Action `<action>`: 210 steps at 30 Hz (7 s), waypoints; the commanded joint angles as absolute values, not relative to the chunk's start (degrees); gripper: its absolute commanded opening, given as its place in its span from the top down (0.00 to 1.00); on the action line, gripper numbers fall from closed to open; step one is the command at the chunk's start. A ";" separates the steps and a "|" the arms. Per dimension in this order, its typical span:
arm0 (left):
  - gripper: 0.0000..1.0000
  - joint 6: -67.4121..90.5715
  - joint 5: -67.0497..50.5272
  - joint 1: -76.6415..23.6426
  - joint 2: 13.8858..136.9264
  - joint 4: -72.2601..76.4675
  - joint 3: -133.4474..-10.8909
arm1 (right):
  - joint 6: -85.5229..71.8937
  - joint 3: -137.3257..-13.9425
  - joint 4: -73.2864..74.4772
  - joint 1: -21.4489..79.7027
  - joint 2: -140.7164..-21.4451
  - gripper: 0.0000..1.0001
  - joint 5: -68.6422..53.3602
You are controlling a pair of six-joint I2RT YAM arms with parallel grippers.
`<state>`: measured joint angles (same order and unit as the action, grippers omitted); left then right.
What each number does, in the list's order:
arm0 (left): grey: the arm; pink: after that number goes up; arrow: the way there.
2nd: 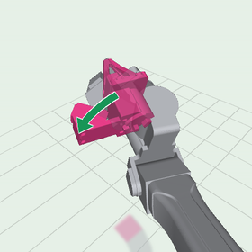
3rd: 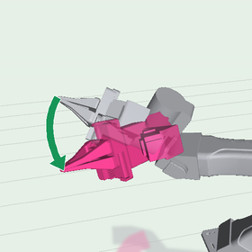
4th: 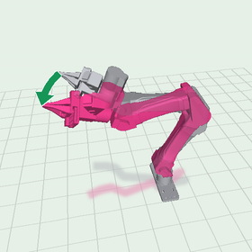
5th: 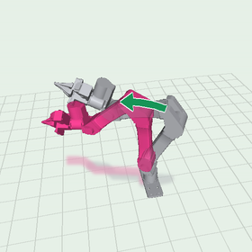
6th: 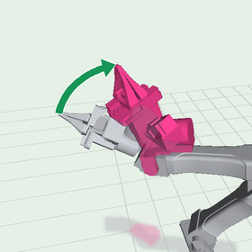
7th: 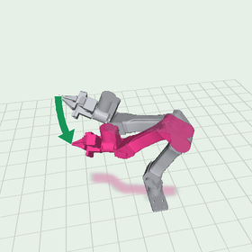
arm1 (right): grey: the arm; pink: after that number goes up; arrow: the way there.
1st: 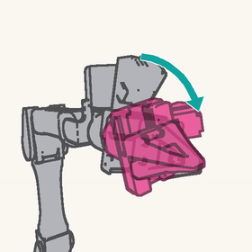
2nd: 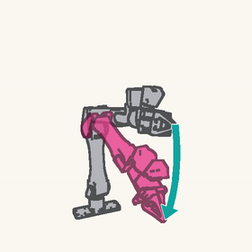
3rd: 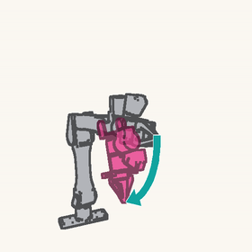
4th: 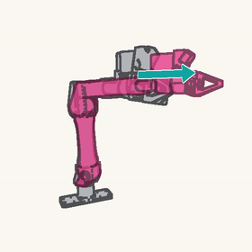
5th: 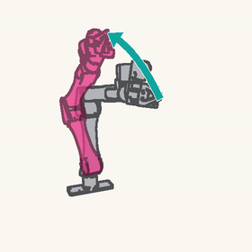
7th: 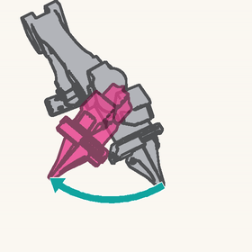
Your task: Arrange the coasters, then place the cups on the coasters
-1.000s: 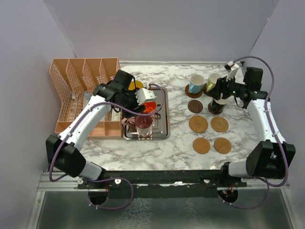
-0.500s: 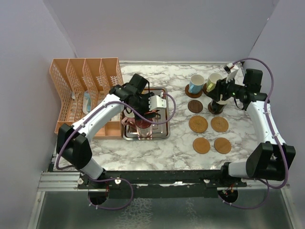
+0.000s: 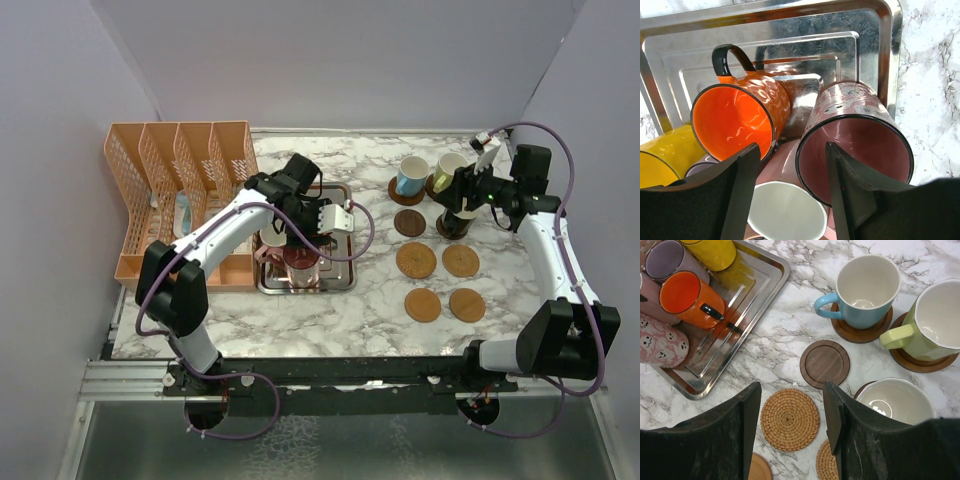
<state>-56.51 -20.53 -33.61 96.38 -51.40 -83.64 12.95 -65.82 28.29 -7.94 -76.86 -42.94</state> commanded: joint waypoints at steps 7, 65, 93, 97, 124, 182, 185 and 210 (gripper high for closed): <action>0.56 -55.28 -25.66 -33.88 100.08 -53.15 -85.64 | 14.06 -65.00 26.64 -7.77 -76.68 0.47 -43.48; 0.47 -30.54 -8.11 -21.73 96.85 -52.60 -90.15 | 14.10 -64.73 26.72 -7.80 -76.58 0.47 -43.70; 0.67 -30.63 -14.44 -18.03 104.56 -57.46 -89.91 | 14.32 -64.43 26.65 -7.78 -76.55 0.47 -43.62; 0.70 -30.50 -14.50 -18.02 104.99 -57.39 -89.83 | 14.33 -64.38 26.63 -7.74 -76.55 0.47 -43.65; 1.00 -31.29 -14.91 -18.12 99.90 -67.03 -102.12 | 18.06 -66.70 28.43 -7.43 -76.13 0.42 -52.29; 1.00 22.21 6.28 -38.01 116.96 -29.45 -121.11 | -7.31 -78.59 20.41 13.01 -88.86 0.44 -20.63; 1.00 23.07 6.85 -39.01 116.51 -29.25 -120.48 | -7.04 -80.08 20.41 13.89 -90.38 0.44 -20.14; 1.00 21.55 13.70 -43.31 114.90 -29.26 -119.76 | -2.64 -81.77 21.43 16.42 -94.53 0.77 -7.92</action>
<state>20.86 12.40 -42.81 120.95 -34.79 -119.13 -4.23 -80.68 22.33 15.99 -93.47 -12.21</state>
